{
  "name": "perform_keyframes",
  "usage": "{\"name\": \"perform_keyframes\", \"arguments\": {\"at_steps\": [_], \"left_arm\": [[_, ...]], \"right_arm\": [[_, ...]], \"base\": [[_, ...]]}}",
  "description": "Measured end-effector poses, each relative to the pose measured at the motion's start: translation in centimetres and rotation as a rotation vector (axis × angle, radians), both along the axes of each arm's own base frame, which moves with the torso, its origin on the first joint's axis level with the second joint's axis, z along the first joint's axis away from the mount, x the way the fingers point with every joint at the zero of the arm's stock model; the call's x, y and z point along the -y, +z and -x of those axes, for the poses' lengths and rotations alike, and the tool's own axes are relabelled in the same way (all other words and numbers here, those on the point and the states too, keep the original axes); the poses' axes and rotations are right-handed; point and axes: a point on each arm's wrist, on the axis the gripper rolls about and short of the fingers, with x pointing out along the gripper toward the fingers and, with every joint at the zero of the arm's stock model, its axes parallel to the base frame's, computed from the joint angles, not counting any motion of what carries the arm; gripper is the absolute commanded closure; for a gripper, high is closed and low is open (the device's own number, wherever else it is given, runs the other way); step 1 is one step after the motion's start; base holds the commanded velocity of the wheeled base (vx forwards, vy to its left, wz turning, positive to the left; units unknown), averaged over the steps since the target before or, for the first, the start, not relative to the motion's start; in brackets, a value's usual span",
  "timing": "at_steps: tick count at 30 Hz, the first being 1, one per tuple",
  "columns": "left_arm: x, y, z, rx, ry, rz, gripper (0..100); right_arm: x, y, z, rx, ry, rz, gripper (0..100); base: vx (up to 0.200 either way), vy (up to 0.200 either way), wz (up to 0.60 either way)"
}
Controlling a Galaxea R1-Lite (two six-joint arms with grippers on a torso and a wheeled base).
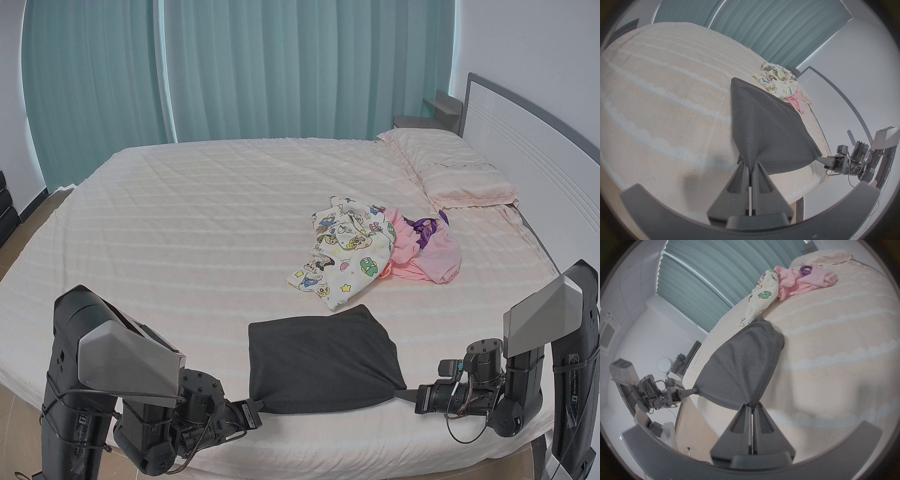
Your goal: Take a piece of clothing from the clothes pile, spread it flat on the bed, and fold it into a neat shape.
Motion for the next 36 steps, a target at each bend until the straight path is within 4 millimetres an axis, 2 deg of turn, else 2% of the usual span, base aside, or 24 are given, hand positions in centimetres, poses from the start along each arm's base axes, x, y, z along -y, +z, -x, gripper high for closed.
{"name": "perform_keyframes", "arguments": {"at_steps": [7, 8, 9, 15, 18, 24, 31, 36], "left_arm": [[-0.2, -0.3, 0.1, -0.022, -0.006, -0.029, 100], [-0.2, -0.3, 0.1, -0.022, -0.006, -0.030, 100], [-0.2, -0.3, 0.1, -0.022, -0.007, -0.031, 0], [-0.3, -0.3, 0.1, -0.022, -0.007, -0.032, 0], [-0.4, 0.0, 0.0, -0.015, 0.001, -0.028, 0], [-1.9, 2.3, -1.2, 0.055, 0.066, 0.020, 0], [-3.7, 4.4, -3.0, 0.120, 0.146, 0.095, 0], [-4.7, 4.9, -4.1, 0.139, 0.194, 0.140, 0]], "right_arm": [[0.2, -0.7, 0.4, 0.006, 0.033, 0.049, 100], [0.2, -0.8, 0.4, 0.003, 0.034, 0.051, 0], [0.2, -0.9, 0.4, 0.002, 0.037, 0.056, 0], [0.3, -1.0, 0.3, 0.006, 0.034, 0.060, 0], [0.6, -0.4, -0.1, 0.030, 0.017, 0.050, 0], [0.2, 1.7, -1.5, 0.093, -0.042, -0.028, 0], [-4.5, 4.0, -3.4, 0.134, -0.094, -0.199, 0], [-7.6, 3.2, -4.2, 0.141, -0.072, -0.246, 0]], "base": [[0.000, 0.000, 0.00], [0.000, 0.000, 0.00], [0.000, 0.000, 0.00], [0.000, 0.000, 0.00], [0.000, 0.000, 0.00], [0.000, 0.000, 0.00], [0.000, 0.000, 0.00], [0.000, 0.000, 0.00]]}}
